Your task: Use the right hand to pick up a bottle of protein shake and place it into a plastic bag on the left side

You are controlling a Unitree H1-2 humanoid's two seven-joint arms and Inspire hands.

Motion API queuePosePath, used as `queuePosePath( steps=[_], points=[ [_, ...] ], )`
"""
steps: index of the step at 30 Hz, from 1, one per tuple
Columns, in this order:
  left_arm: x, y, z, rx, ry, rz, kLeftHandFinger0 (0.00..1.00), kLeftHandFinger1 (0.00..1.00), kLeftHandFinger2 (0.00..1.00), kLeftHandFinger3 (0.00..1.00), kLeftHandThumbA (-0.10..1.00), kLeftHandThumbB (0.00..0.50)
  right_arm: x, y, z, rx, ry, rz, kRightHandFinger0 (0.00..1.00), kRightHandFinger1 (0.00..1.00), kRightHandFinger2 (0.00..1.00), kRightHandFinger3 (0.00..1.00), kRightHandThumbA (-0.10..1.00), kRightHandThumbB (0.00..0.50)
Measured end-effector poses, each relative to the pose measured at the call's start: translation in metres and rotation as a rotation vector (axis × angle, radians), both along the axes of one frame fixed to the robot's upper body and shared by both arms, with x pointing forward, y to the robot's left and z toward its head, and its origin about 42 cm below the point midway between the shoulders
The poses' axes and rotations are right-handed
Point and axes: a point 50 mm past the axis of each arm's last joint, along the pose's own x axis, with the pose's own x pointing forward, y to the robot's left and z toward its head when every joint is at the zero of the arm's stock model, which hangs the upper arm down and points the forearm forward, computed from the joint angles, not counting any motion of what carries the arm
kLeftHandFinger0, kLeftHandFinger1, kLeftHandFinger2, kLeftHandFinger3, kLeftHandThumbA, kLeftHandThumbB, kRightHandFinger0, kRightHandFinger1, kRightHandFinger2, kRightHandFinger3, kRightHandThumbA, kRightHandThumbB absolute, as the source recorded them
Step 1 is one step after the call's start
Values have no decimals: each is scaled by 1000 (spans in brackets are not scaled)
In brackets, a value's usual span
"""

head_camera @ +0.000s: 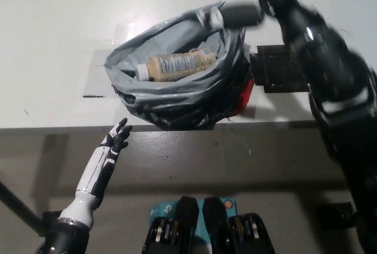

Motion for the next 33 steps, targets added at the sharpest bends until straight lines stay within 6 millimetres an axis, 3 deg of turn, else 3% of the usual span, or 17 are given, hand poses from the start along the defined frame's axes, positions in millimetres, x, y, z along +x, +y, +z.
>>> queuePosePath(
  steps=[2,3,4,5,6,8,9,10,14,17,20,24,25,26,28,33],
  points=[
    [0,0,-1,0,4,1,1000,1000,1000,1000,1000,91,-18,-12,-27,12,29,-7,1000,1000,1000,1000,934,394],
    [0,0,-2,0,7,1,1000,1000,1000,1000,1000,91,-27,-16,-39,18,45,-10,1000,1000,1000,1000,946,393],
    [0,0,-2,0,7,1,1000,1000,1000,1000,1000,86,-27,-16,-39,18,45,-10,1000,1000,1000,1000,1000,371],
    [0,1,-4,1,15,3,1000,1000,1000,1000,1000,85,-49,-26,-68,34,89,-16,1000,1000,1000,1000,1000,367],
    [0,1,-5,1,17,3,1000,1000,1000,1000,1000,84,-56,-29,-78,38,107,-20,1000,1000,1000,1000,1000,344],
    [1,1,-7,1,26,5,1000,1000,1000,1000,1000,85,-84,-39,-104,61,152,-25,1000,1000,1000,1000,1000,346],
    [1,2,-8,1,29,5,1000,1000,1000,1000,1000,99,-94,-42,-111,69,166,-27,1000,1000,1000,1000,1000,379],
    [1,2,-8,1,30,6,1000,1000,1000,1000,1000,96,-105,-45,-117,78,175,-28,1000,1000,1000,1000,1000,390],
    [1,3,-8,-3,31,10,1000,1000,1000,1000,1000,88,-149,-55,-126,158,178,-26,1000,1000,1000,1000,1000,336],
    [1,7,-8,-8,30,19,1000,1000,1000,1000,1000,77,-168,-61,-125,245,167,-22,1000,1000,1000,1000,1000,323],
    [1,10,-7,-18,28,28,1000,1000,1000,1000,1000,80,-171,-64,-129,329,181,-21,1000,1000,1000,1000,1000,278],
    [1,13,-6,-32,27,30,1000,1000,1000,1000,1000,89,-153,-69,-156,400,266,-52,1000,1000,1000,1000,1000,205],
    [1,13,-6,-34,28,30,1000,1000,1000,1000,1000,92,-150,-70,-161,403,285,-60,1000,1000,1000,1000,1000,204],
    [1,13,-6,-37,28,29,1000,1000,1000,1000,1000,98,-144,-74,-173,407,322,-80,1000,1000,1000,1000,1000,245],
    [0,14,-7,-39,30,30,1000,1000,1000,1000,1000,92,-140,-77,-184,407,349,-99,1000,1000,1000,1000,1000,273],
    [0,14,-7,-40,30,30,1000,1000,1000,1000,1000,67,-127,-79,-210,396,424,-132,1000,1000,1000,1000,1000,294]
  ],
)
